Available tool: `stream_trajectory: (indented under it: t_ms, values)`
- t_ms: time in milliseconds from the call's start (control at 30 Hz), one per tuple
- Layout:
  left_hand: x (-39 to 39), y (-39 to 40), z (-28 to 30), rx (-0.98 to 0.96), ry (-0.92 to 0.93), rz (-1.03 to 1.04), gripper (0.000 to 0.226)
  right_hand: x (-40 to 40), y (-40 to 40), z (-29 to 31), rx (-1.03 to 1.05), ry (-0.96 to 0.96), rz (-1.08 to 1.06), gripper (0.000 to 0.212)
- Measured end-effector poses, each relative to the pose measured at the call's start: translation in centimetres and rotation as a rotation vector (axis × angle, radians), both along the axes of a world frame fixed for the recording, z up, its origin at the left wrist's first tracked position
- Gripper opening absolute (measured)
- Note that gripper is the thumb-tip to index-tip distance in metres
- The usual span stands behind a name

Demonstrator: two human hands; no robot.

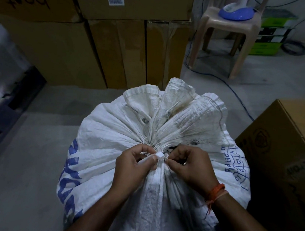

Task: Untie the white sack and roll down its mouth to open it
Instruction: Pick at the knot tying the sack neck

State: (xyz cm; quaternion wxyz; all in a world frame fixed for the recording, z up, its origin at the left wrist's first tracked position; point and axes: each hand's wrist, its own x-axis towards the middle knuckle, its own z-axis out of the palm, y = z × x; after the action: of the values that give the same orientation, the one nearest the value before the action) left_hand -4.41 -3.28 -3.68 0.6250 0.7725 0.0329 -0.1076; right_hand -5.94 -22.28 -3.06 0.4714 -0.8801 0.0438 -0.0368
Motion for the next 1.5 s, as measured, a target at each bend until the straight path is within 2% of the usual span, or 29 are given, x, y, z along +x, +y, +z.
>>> stream_trajectory:
  t_ms: [433,633,800,1000,1333,1500]
  values:
    - [0.1,0.4,-0.1,-0.034,0.047,-0.022,0.006,0.4,0.9,-0.5,-0.019,0.015,0.005,0.023]
    - [0.2,0.4,0.2,-0.02,0.032,-0.021,0.007,0.1,0.2,-0.1,-0.032,0.049,0.039,0.013]
    - [0.4,0.3,0.4,-0.037,0.048,-0.011,0.006,0.1,-0.6,0.3,-0.054,0.049,0.052,0.015]
    - [0.3,0.3,0.3,0.03,0.029,-0.016,0.012,0.2,0.4,-0.4,-0.04,0.032,0.048,0.02]
    - [0.4,0.2,0.8,0.01,0.042,-0.008,0.011,0.2,-1.1,0.6,-0.043,0.059,0.066,0.011]
    - [0.4,0.2,0.8,0.022,0.035,-0.005,0.01,0.4,-0.8,0.3,-0.077,0.033,0.073,0.013]
